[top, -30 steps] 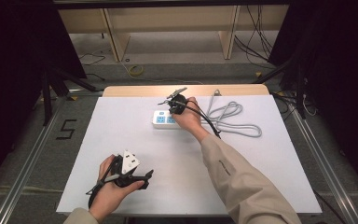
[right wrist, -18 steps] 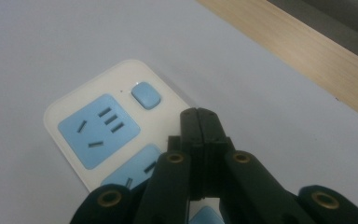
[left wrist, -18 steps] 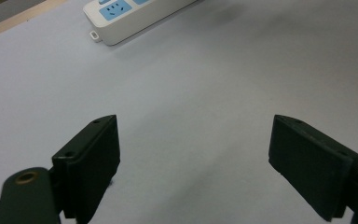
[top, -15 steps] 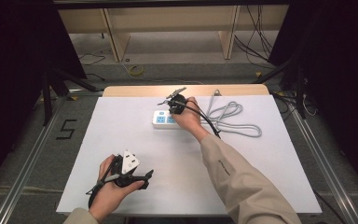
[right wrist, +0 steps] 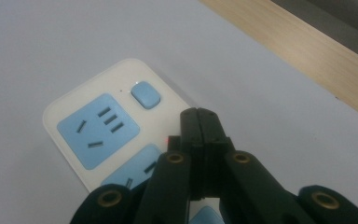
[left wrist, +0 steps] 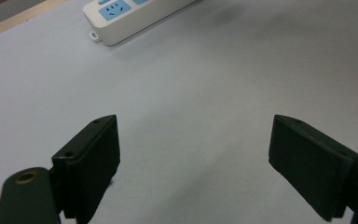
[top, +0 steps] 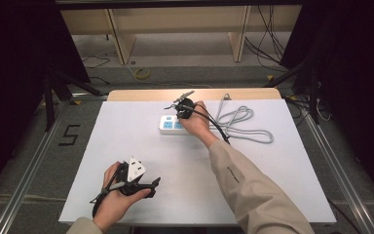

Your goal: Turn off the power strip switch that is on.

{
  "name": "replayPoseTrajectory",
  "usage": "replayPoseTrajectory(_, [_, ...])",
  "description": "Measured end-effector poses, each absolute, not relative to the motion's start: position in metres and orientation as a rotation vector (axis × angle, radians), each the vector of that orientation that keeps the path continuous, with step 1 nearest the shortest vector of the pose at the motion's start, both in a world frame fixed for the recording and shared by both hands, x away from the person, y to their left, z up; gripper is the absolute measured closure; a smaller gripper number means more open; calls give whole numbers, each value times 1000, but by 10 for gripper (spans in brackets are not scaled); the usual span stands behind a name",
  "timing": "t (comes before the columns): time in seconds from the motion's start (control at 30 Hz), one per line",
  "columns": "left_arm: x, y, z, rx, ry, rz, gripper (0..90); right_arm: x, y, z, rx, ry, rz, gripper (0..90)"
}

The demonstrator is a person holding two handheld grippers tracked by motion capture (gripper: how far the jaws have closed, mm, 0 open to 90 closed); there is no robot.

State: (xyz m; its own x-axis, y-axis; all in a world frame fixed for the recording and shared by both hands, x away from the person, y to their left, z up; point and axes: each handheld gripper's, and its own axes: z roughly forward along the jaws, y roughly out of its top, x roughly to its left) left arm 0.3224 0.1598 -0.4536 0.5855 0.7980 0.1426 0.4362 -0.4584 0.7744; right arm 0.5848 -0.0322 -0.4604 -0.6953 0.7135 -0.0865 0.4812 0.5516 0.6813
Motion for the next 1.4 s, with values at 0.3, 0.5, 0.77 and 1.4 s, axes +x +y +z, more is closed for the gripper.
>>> replayPoseTrajectory(0.3, [322, 160, -454, 2105, 977, 653, 160, 585, -32, -461, 991, 2428, 918, 900])
replayPoseTrajectory(0.5, [322, 160, -454, 2106, 975, 654, 160, 585, -32, -461, 982, 2434, 911, 900])
replayPoseTrajectory(0.77, [322, 160, -454, 2104, 978, 652, 160, 587, -31, -460, 977, 2444, 902, 900])
replayPoseTrajectory(1.4, [322, 160, -454, 2105, 976, 655, 161, 586, -30, -461, 979, 2442, 907, 900])
